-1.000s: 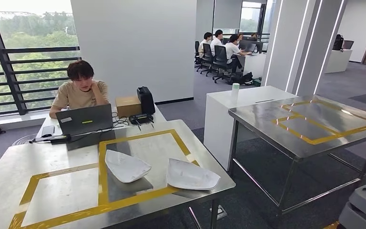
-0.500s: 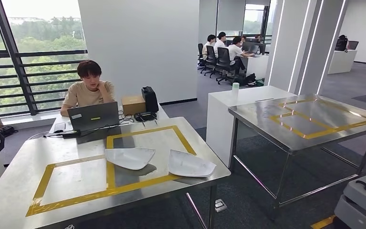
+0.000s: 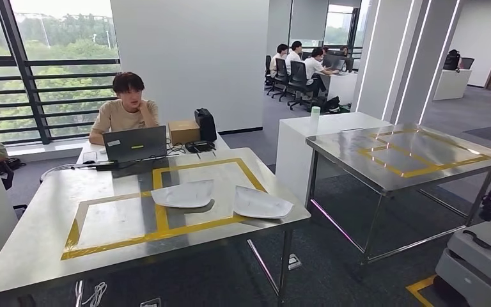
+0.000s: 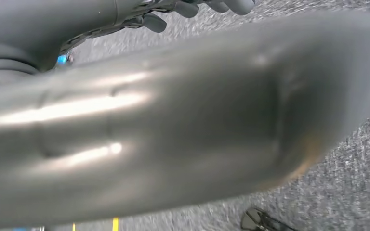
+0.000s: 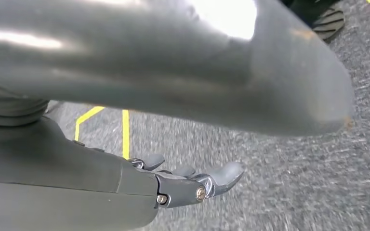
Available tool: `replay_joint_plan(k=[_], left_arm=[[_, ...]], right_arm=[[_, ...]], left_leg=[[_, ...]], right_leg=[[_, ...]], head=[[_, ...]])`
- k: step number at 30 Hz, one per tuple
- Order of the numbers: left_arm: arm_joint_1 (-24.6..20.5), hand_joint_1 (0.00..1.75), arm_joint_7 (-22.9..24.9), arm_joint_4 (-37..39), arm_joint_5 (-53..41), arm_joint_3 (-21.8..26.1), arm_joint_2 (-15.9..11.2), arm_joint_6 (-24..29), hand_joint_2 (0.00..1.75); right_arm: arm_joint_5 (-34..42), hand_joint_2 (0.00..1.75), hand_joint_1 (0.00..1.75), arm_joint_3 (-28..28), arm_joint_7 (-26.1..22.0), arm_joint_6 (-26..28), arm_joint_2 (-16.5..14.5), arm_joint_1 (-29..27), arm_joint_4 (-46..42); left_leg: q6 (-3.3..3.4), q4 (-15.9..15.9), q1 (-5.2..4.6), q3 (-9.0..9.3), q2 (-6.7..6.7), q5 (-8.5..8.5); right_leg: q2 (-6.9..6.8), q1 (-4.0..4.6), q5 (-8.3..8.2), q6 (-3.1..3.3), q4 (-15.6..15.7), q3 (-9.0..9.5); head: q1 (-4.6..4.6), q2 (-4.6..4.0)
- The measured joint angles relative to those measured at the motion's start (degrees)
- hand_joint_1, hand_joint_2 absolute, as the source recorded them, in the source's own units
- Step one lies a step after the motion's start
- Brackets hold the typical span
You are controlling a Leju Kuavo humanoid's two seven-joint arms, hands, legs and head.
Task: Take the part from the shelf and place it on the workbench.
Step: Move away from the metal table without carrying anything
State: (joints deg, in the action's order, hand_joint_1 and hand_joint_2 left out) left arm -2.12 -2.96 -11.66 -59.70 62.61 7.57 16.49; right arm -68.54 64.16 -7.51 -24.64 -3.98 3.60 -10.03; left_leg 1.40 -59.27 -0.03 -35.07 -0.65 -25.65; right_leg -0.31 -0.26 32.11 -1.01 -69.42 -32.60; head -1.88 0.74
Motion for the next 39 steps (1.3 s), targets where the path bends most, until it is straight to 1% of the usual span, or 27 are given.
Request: replay_joint_plan(k=[2,3,4,6,7,8,10,11,12,13,15,16,18,19,21,22,23,26,27,28,29,31,33,35,37,38,39], left_arm=[[-0.1,0.00,0.4,0.1,-1.7,-1.4,-0.2,-0.4,0.00],[-0.2,0.00,1.0,0.2,-2.4,-2.1,-0.3,-0.4,0.00],[-0.2,0.00,1.7,0.2,-2.7,-2.6,-0.3,-0.4,0.00],[-0.3,0.00,3.7,0.4,-2.9,-3.4,-0.3,-0.6,0.00],[-0.3,0.00,4.9,0.5,-2.9,-3.6,-0.3,-0.8,0.00],[-0.2,0.00,6.1,0.5,-2.9,-3.7,-0.3,-1.0,0.00],[-0.2,0.00,8.5,0.7,-3.0,-4.0,-0.2,-1.4,0.00],[-0.2,0.00,9.8,0.7,-3.0,-4.1,-0.2,-1.6,0.00],[-0.2,0.00,11.0,0.7,-2.9,-4.1,-0.2,-1.7,0.00],[-0.2,0.00,12.1,0.7,-2.8,-4.2,-0.3,-1.8,0.00],[-0.3,0.00,13.8,0.7,-2.3,-4.2,-0.2,-2.0,0.00],[-0.4,0.00,14.2,0.7,-2.0,-4.2,-0.2,-2.0,0.00],[-0.6,0.00,14.7,0.7,-1.7,-4.2,-0.1,-2.1,0.00],[-0.7,0.00,14.9,0.7,-1.6,-4.1,-0.1,-2.1,0.00],[-0.6,0.00,15.0,0.7,-1.8,-4.1,0.0,-2.1,0.00],[-0.6,0.00,14.9,0.7,-2.0,-4.2,0.0,-2.1,0.00],[-0.5,0.00,14.6,0.6,-2.2,-4.2,-0.1,-2.2,0.00],[-0.4,0.00,12.3,0.5,-2.9,-4.2,-0.2,-2.8,0.00],[-0.3,0.00,11.2,0.5,-3.2,-4.2,-0.2,-3.1,0.00],[-0.3,0.00,10.2,0.5,-3.4,-4.3,-0.2,-3.4,0.00],[-0.3,0.00,9.3,0.5,-3.6,-4.3,-0.2,-3.7,0.00],[-0.4,0.00,8.0,0.5,-4.0,-4.5,-0.2,-4.1,0.00],[-0.5,0.00,7.2,0.5,-4.3,-4.7,-0.1,-4.4,0.00],[-0.6,0.00,6.4,0.5,-4.8,-5.1,0.0,-4.9,0.00],[-0.5,0.00,6.0,0.6,-5.3,-5.4,-0.1,-5.4,0.00],[-0.4,0.00,5.9,0.6,-5.5,-5.6,-0.1,-5.8,0.00],[-0.3,0.00,6.0,0.6,-5.7,-5.7,-0.2,-6.1,0.00]], right_arm=[[0.4,0.00,0.00,0.3,-1.1,0.0,-0.2,0.3,0.0],[0.6,0.00,0.00,0.4,-1.5,0.0,-0.2,0.4,0.0],[0.7,0.00,0.00,0.4,-1.9,0.0,-0.3,0.4,0.0],[0.9,0.00,0.00,0.7,-1.9,0.0,-0.4,0.4,0.0],[1.0,0.00,0.00,0.9,-1.5,0.1,-0.5,0.4,0.0],[1.1,0.00,0.00,1.1,-1.1,0.1,-0.6,0.4,0.0],[1.2,0.00,0.00,1.5,0.1,0.1,-0.7,0.4,0.0],[1.3,0.00,0.00,1.7,0.7,0.1,-0.7,0.4,0.0],[1.4,0.00,0.00,1.9,1.2,0.1,-0.7,0.4,0.0],[1.5,0.00,0.00,2.0,1.7,0.1,-0.7,0.4,0.0],[1.9,0.00,0.00,2.4,2.2,0.1,-0.7,0.4,0.0],[2.0,0.00,0.00,2.6,2.3,0.1,-0.7,0.4,0.0],[2.3,0.00,0.00,3.1,2.3,0.1,-0.7,0.4,-0.2],[2.5,0.00,0.00,3.2,2.3,0.1,-0.7,0.4,-0.2],[2.8,0.00,0.00,3.5,2.3,0.1,-0.7,0.3,-0.3],[2.9,0.00,0.00,3.7,2.4,0.1,-0.7,0.3,-0.3],[3.1,0.00,0.00,3.9,2.4,0.1,-0.8,0.2,-0.3],[3.4,0.00,0.00,4.5,2.0,0.1,-0.9,0.1,-0.3],[3.6,0.00,0.00,4.6,1.8,0.1,-0.9,0.1,-0.3],[3.7,0.00,0.00,4.7,1.6,0.1,-0.9,0.1,-0.3],[3.9,0.00,0.00,4.8,1.5,0.1,-1.0,0.1,-0.3],[4.2,0.00,0.00,5.1,1.2,0.1,-1.1,0.2,-0.3],[4.5,0.00,0.00,5.3,1.0,0.1,-1.2,0.4,-0.3],[4.8,0.00,0.00,5.7,1.0,0.1,-1.3,0.5,-0.3],[5.0,0.00,0.00,6.0,1.4,0.1,-1.3,0.4,-0.3],[5.1,0.00,0.00,6.1,1.7,0.1,-1.3,0.4,-0.3],[5.2,0.00,0.00,6.3,2.2,0.1,-1.3,0.4,-0.3]], left_leg=[[-0.51,-0.2,-0.03,-1.08,-0.05,1.16],[-0.82,-0.1,0.00,-1.32,-0.12,1.73],[-1.16,0.0,0.07,-1.46,-0.19,2.32],[-1.84,0.3,0.20,-1.71,-0.12,3.12],[-2.16,-0.2,0.24,-2.02,0.07,2.30],[-2.47,-1.7,0.26,-2.54,0.27,0.34],[-3.02,-7.6,0.42,-3.78,0.56,-5.57],[-3.30,-11.0,0.51,-4.19,0.58,-7.71],[-3.56,-13.5,0.62,-4.11,0.58,-8.42],[-3.77,-14.5,0.76,-3.38,0.57,-7.81],[-4.13,-11.1,1.15,0.59,0.56,-4.92],[-4.30,-7.4,1.31,3.41,0.58,-4.74],[-3.81,-1.0,1.14,7.45,0.77,-5.91],[-3.32,0.6,0.87,8.04,0.87,-6.62],[-2.01,1.0,0.56,7.38,0.80,-5.97],[-1.42,1.0,0.48,6.99,0.66,-5.48],[-0.86,1.1,0.50,6.49,0.50,-4.95],[0.03,1.0,0.27,4.65,0.24,-3.24],[0.10,1.0,0.14,3.94,0.22,-2.63],[0.09,0.9,0.04,3.17,0.22,-2.05],[0.05,0.7,-0.01,2.37,0.23,-1.49],[-0.17,0.4,-0.02,1.05,0.23,-0.55],[-0.67,0.3,-0.03,0.31,0.16,0.35],[-1.35,0.5,0.07,0.03,0.09,1.35],[-1.99,0.5,0.14,-0.33,0.20,1.38],[-2.27,-0.5,0.15,-0.79,0.31,0.09],[-2.54,-2.6,0.19,-1.50,0.42,-2.27]], right_leg=[[0.04,0.46,-0.16,0.65,8.3,5.82],[0.06,0.69,0.41,0.95,11.0,7.32],[0.05,0.92,0.78,1.25,12.4,7.72],[-0.13,0.97,-0.26,1.91,13.0,7.04],[-0.24,0.86,-0.99,2.35,13.2,6.60],[-0.35,0.71,-1.79,2.75,13.4,6.00],[-0.45,0.60,-3.14,3.19,13.4,4.46],[-0.52,0.60,-3.79,3.18,13.3,3.52],[-0.60,0.58,-4.42,3.09,13.1,2.51],[-0.67,0.53,-5.05,2.94,12.8,1.37],[-0.71,0.34,-6.16,2.44,11.9,-0.91],[-0.70,0.27,-6.64,2.10,11.4,-1.94],[-0.69,0.21,-7.51,1.35,10.7,-3.15],[-0.69,0.15,-7.99,0.98,10.6,-3.43],[-0.58,-0.10,-8.71,0.33,10.5,-3.64],[-0.46,-0.28,-8.11,0.03,10.1,-3.96],[-0.33,-0.37,-6.47,-0.20,8.7,-4.51],[-0.12,-0.37,1.50,-0.46,-0.9,-6.97],[-0.09,-0.31,2.73,-0.37,-3.7,-7.25],[-0.05,-0.19,2.61,-0.18,-4.8,-6.69],[-0.01,-0.02,1.47,0.08,-3.9,-5.14],[0.11,0.42,-0.97,0.83,3.0,0.41],[0.26,0.90,-1.19,1.53,10.2,4.94],[0.32,1.30,-1.02,1.94,12.4,5.80],[0.12,1.13,-2.09,2.45,12.9,5.14],[-0.02,0.97,-2.74,2.82,13.1,4.66],[-0.13,0.81,-3.41,3.13,13.3,4.02]], head=[[0.01,0.00],[0.00,0.00],[0.01,0.00],[0.00,0.00],[-0.02,0.00],[-0.04,0.00],[-0.10,0.00],[-0.11,0.00],[-0.11,0.00],[-0.11,0.00],[-0.11,0.00],[-0.10,0.00],[-0.05,0.00],[-0.01,0.00],[0.04,-0.01],[0.04,-0.01],[0.05,-0.01],[0.13,0.00],[0.13,0.00],[0.15,0.00],[0.15,0.00],[0.16,0.00],[0.17,0.00],[0.17,0.00],[0.15,0.00],[0.10,0.00],[0.04,0.00]])
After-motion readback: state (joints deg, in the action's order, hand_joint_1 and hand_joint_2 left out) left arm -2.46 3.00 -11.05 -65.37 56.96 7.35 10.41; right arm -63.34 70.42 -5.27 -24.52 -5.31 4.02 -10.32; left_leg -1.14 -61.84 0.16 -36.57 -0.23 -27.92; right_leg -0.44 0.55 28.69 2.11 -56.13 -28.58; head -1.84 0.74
